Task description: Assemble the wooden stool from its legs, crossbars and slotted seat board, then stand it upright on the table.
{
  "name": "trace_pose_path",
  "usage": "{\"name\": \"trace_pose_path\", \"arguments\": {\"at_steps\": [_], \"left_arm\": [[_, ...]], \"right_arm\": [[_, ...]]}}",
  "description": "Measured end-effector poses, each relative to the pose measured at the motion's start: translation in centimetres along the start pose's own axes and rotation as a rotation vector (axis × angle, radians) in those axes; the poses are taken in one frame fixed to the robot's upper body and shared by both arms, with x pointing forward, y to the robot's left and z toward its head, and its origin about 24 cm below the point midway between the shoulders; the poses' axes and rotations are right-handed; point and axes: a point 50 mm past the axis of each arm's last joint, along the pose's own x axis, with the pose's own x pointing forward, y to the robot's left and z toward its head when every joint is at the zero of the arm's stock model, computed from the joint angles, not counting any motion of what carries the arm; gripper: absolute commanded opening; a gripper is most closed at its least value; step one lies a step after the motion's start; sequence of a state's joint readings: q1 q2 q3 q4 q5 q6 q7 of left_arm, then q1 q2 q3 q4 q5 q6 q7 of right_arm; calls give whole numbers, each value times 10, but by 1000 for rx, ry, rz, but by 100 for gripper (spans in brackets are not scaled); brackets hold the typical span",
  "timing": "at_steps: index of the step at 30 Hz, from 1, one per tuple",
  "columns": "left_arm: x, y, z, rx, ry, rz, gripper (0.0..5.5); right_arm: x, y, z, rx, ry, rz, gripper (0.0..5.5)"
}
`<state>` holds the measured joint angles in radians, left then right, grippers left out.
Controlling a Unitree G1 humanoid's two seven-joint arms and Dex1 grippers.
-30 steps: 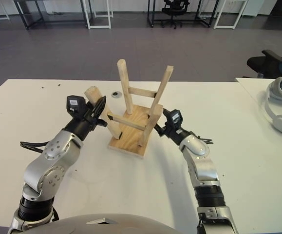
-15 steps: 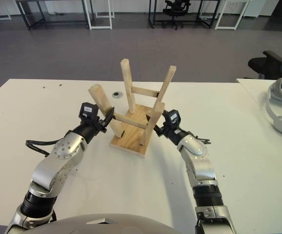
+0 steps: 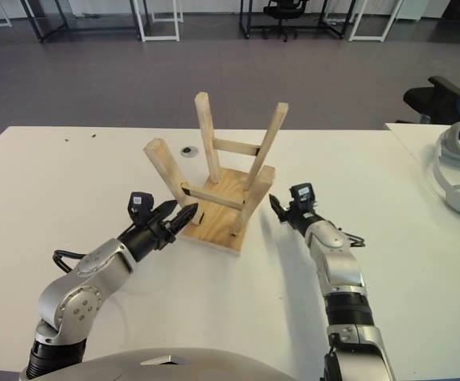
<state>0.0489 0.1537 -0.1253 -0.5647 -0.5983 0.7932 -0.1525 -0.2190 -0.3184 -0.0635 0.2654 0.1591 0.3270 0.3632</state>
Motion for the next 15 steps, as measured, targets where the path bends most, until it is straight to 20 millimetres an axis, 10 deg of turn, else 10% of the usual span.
{"name": "trace_pose_path", "arguments": {"at_steps": [8, 12, 15], "left_arm": [[-58, 19, -10, 148, 322, -248, 315], [-59, 43, 31, 221, 143, -189, 315], [-57, 50, 79, 198, -151, -167, 315]], "right_arm": [[62, 19, 10, 47, 35, 75, 313], [79, 34, 30, 95, -62, 91, 313], [70, 5, 60, 91, -247, 31, 313]]}}
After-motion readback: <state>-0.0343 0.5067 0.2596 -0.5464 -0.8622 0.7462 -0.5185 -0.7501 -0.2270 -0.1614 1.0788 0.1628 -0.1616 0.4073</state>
